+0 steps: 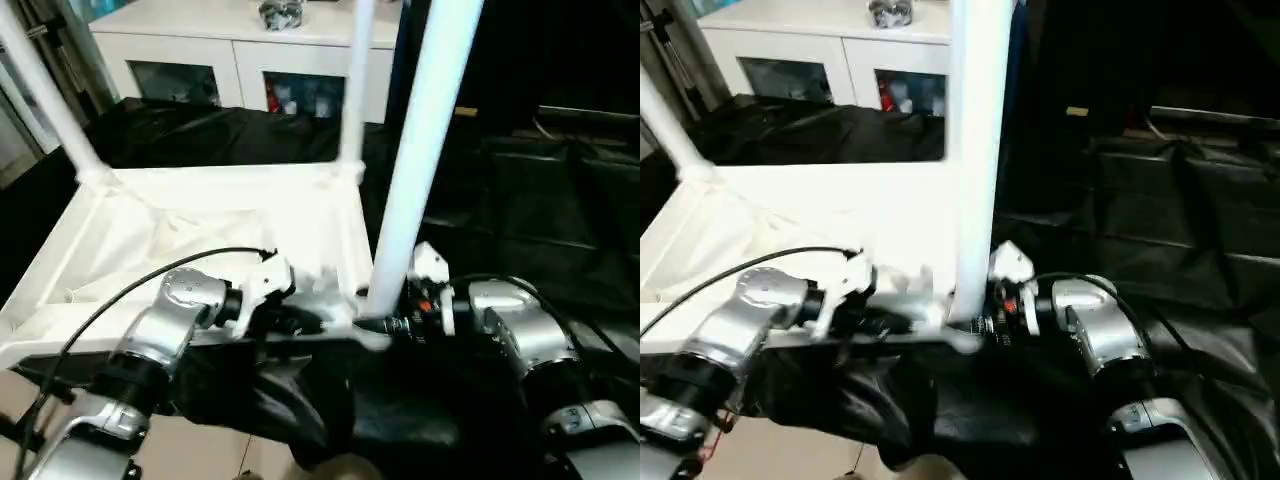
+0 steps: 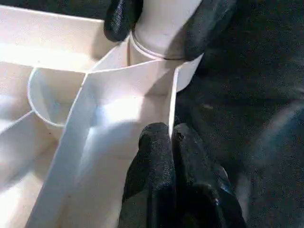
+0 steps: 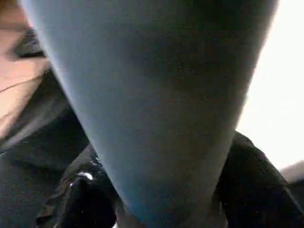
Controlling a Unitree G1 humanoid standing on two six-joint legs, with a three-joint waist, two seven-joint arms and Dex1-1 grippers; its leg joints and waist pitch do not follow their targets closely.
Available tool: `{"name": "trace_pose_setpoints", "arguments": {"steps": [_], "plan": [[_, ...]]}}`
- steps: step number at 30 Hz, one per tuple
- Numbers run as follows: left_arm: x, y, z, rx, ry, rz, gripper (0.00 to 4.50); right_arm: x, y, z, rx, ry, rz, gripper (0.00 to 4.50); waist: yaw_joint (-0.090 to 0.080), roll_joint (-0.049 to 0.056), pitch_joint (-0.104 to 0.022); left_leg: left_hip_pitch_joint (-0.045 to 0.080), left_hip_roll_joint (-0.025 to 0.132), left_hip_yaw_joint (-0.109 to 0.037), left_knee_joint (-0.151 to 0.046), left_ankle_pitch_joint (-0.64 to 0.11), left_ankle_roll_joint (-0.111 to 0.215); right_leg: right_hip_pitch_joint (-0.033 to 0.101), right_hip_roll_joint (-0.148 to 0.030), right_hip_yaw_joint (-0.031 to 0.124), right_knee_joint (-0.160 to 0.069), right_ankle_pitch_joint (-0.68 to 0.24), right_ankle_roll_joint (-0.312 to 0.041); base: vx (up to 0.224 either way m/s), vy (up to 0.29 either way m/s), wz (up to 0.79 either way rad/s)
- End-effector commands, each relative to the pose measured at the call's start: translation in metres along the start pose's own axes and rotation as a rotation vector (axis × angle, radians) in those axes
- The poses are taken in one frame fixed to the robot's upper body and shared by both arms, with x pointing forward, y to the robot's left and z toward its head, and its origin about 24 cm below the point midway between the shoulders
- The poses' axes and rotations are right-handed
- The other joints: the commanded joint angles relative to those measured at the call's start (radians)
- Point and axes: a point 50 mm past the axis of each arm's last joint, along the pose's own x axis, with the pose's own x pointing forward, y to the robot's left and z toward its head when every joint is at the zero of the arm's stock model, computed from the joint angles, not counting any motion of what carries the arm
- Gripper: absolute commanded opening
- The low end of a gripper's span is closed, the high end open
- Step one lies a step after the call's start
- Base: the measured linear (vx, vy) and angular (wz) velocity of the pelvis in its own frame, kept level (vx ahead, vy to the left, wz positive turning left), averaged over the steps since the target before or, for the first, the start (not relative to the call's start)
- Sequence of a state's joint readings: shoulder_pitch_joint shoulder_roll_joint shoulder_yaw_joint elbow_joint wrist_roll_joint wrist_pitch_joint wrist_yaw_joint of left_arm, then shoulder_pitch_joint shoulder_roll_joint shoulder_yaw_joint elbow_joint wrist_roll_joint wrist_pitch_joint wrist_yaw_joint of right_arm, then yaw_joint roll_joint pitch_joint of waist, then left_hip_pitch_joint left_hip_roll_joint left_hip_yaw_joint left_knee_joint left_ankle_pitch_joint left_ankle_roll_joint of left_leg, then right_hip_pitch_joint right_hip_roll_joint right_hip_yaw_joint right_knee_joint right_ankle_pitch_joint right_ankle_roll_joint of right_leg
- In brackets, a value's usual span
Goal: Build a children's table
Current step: Rotate leg to tighten
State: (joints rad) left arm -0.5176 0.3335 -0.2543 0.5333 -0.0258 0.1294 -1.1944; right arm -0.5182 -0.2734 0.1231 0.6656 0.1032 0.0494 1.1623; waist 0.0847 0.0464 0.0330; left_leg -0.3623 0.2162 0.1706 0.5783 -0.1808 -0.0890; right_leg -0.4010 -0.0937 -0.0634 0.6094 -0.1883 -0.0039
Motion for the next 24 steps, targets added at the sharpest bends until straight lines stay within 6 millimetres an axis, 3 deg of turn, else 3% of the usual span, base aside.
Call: {"name": "trace_pose_setpoints", "arguments": {"steps": [1,2,4,6,8,14,15,21,24], "plan": [[0.012,0.014,0.022,0.016,-0.066,0.173,0.0,0.03,0.008,-0.016,0.096,0.035,-0.08,2.37,-0.006,-0.008,-0.042,0.006,0.006,0.008,-0.072,-0.282,0.016,0.044,-0.041,0.032,-0.085,-0.305,-0.212,0.0,0.0,0.0],[0.017,0.015,0.024,0.011,-0.069,0.203,0.0,0.035,0.007,-0.017,0.124,0.027,-0.143,2.34,-0.011,-0.009,-0.039,0.006,0.001,0.003,-0.076,-0.311,-0.003,0.048,-0.043,0.028,-0.093,-0.406,-0.174,0.0,0.0,0.0],[0.024,0.017,0.027,-0.001,-0.074,0.241,0.0,0.042,0.005,-0.017,0.156,0.016,-0.213,2.25,-0.019,-0.01,-0.04,0.014,0.001,-0.001,-0.077,-0.329,-0.008,0.041,-0.042,0.032,-0.101,-0.445,-0.145,0.0,0.0,0.0],[0.026,0.017,0.028,-0.005,-0.077,0.257,0.0,0.045,0.005,-0.017,0.168,0.012,-0.231,2.11,-0.024,-0.012,-0.041,0.012,-0.001,-0.001,-0.077,-0.332,0.005,0.041,-0.041,0.032,-0.102,-0.432,-0.147,0.0,0.0,0.0],[0.042,0.016,0.035,-0.022,-0.092,0.315,0.0,0.06,0.004,-0.017,0.227,0.009,-0.349,2.09,-0.028,-0.008,-0.041,0.01,0.0,-0.001,-0.078,-0.323,0.006,0.039,-0.039,0.032,-0.1,-0.407,-0.155,0.0,0.0,0.0],[0.055,0.009,0.04,-0.008,-0.104,0.302,0.0,0.078,0.008,-0.012,0.244,0.014,-0.371,2.09,-0.032,-0.008,-0.043,0.006,0.0,-0.002,-0.079,-0.338,0.012,0.041,-0.039,0.03,-0.099,-0.385,-0.161,0.0,0.0,0.0],[0.056,0.009,0.039,0.0,-0.099,0.296,0.0,0.079,0.007,-0.01,0.247,0.002,-0.377,2.58,-0.033,-0.007,-0.044,0.006,0.001,-0.003,-0.08,-0.337,0.013,0.041,-0.039,0.031,-0.098,-0.374,-0.164,0.0,0.0,0.0],[0.05,0.009,0.034,0.016,-0.09,0.292,0.0,0.076,0.003,-0.006,0.237,-0.013,-0.371,3.16,-0.038,-0.006,-0.044,0.006,0.002,-0.001,-0.08,-0.336,0.019,0.042,-0.038,0.032,-0.095,-0.326,-0.187,0.0,0.0,0.0],[0.046,0.01,0.032,0.023,-0.08,0.296,0.0,0.065,-0.001,-0.004,0.165,-0.015,-0.339,3.36,-0.039,-0.008,-0.044,0.005,0.002,0.0,-0.08,-0.341,0.023,0.042,-0.039,0.033,-0.095,-0.328,-0.187,0.0,0.0,0.0]]}}
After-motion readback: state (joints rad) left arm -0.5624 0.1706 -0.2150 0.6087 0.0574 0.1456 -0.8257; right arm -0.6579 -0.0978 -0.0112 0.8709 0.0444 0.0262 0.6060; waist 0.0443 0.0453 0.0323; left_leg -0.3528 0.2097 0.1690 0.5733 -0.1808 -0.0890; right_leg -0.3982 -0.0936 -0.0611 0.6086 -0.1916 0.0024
